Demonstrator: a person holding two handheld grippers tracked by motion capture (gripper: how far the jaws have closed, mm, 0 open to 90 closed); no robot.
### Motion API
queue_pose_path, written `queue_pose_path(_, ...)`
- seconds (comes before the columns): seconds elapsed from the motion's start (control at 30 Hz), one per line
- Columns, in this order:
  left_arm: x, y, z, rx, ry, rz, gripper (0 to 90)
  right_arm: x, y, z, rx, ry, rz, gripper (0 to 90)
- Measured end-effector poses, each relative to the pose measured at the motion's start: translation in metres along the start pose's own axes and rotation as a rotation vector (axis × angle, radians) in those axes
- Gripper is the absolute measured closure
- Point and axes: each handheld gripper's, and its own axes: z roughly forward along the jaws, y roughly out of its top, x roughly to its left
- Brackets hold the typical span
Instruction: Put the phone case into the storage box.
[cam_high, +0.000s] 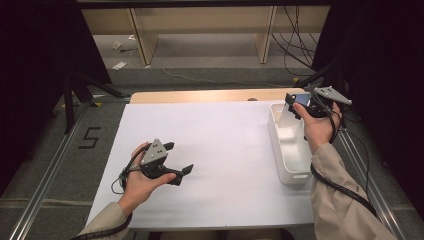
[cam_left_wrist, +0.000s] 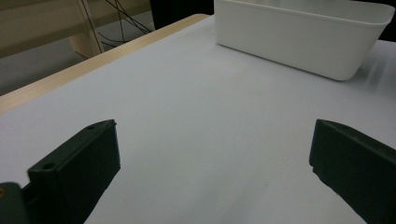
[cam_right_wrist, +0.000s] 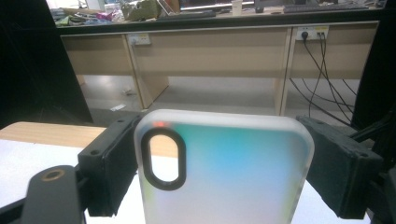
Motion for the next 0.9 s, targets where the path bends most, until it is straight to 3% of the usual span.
queue_pose_path(0.9, 0.0002, 0.0001, -0.0001, 0.0, -0.001, 0.0, 1.2, 0.0017, 0.0042, 0.0102, 0.009, -0.012, -0.017, 18.3)
